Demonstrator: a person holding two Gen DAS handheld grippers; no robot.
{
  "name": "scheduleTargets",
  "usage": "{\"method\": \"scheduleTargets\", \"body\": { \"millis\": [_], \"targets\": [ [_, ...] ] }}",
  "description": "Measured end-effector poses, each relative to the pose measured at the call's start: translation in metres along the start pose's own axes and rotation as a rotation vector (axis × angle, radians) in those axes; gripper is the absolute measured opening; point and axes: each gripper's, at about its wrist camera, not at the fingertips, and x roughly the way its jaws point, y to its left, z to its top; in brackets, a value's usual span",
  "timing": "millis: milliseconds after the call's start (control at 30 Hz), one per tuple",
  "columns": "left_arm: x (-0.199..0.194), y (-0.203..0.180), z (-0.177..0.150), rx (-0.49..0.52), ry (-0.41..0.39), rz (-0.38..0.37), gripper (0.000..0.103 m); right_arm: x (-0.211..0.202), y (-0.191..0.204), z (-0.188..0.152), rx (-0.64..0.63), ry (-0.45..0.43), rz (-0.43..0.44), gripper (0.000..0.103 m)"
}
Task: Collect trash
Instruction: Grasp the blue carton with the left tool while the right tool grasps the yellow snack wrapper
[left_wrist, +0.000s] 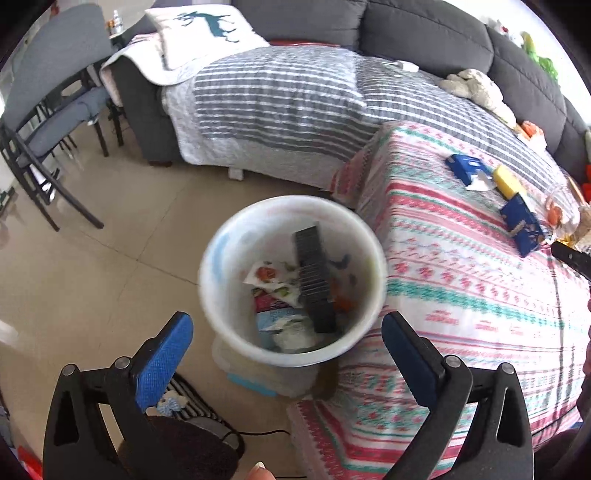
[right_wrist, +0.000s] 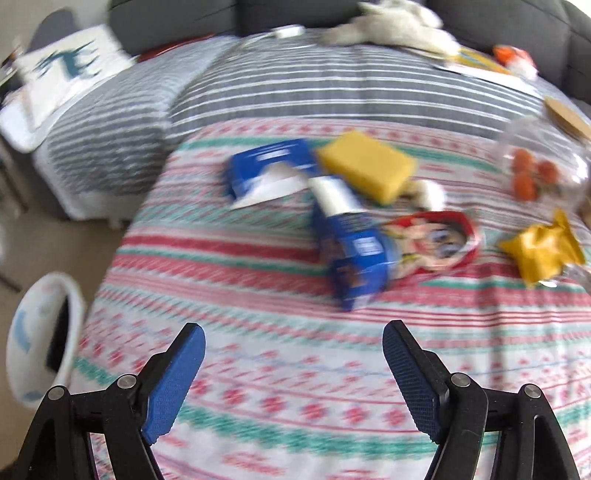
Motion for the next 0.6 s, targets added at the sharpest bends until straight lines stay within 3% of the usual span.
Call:
{"method": "scheduleTargets", "body": {
  "millis": [133, 367, 600],
  "targets": [
    [-0.004, -0.041, 0.008, 0.044, -0.009, -0.051, 0.103, -0.005, -0.057, 0.008, 0.112, -0.007, -0.032, 0.083],
    [-0.006, -0.134, 0.023, 0.131, -0.016, -0.133, 0.103, -0.016, -0.139, 0.014, 0.202, -0.019, -0.106, 0.084],
    [0.003, -0.229, 0.048, 0.203, -0.026, -0.172, 0.103, -0.009, -0.225, 0.018, 0.4, -0.033, -0.191, 0.084]
  ]
}}
